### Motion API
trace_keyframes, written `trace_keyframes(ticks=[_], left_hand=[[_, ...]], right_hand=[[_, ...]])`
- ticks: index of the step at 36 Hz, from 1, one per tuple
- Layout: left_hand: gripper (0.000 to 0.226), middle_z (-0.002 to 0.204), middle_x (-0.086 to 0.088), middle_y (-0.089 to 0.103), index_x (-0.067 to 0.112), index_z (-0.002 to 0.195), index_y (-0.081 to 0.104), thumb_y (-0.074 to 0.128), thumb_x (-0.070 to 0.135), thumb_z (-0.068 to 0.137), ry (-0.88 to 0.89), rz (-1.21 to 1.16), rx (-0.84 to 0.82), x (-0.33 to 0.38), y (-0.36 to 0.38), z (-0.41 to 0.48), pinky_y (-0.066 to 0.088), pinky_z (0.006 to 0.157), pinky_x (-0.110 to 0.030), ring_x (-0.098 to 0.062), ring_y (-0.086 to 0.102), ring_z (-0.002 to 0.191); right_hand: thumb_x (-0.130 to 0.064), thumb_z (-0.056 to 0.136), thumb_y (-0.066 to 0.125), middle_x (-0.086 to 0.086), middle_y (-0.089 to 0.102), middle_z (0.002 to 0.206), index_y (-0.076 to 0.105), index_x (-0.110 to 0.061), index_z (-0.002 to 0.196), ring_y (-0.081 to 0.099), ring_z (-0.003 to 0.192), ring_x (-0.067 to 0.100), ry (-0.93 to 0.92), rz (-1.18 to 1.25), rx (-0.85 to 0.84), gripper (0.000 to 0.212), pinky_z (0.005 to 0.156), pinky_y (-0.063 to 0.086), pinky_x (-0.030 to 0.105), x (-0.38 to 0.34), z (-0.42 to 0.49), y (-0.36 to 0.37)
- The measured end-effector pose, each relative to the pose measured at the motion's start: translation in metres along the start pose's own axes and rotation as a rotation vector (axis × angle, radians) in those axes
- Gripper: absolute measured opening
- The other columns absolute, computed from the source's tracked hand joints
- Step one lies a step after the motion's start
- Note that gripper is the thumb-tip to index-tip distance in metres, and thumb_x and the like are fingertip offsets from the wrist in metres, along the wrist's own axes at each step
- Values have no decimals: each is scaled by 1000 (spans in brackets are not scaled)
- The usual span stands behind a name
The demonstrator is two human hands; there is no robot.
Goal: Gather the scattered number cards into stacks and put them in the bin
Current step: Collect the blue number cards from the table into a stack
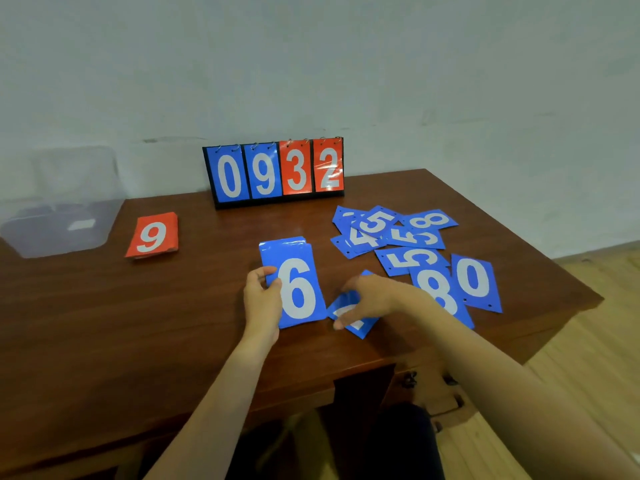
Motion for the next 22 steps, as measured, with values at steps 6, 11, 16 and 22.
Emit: trace_keyframes(ticks=[6,11,16,22], left_hand=[[15,114,1,56,20,107,53,54,12,95,-26,15,-18,-2,-1,-2,55,59,-26,-15,62,97],[14,114,1,57,19,107,52,55,12,94,-34,12,-18,-4,-7,-3,54,58,-25,-16,62,97],[15,115,0,57,20,107,52,56,14,94,-50,34,-27,-2,-17,-2,57,61,-29,-20,64,99],[18,113,-3,57,17,110,53,51,7,95,-130,2,-38,0,-26,-1,58,71,-38,-23,64,96]], right_hand=[[-45,80,70,8,42,138,35,-12,135,46,121,27,-6,3,59,73,100,43,41,0,4,12],[-37,84,64,9,48,123,44,-10,123,51,106,27,-31,-37,95,51,89,48,42,-2,0,15],[-19,92,49,10,62,110,59,-12,107,59,93,25,-34,-87,352,19,78,51,36,-8,-1,0],[-20,97,48,7,62,118,58,-11,116,60,105,21,-48,141,844,23,80,48,27,-23,-13,-31]])
Point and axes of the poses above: each hand's wrist, its own z-axis towards the middle knuckle, its own y-axis out of the palm, x = y × z, the point moved 2 cm from there along z, towards the middle knuckle
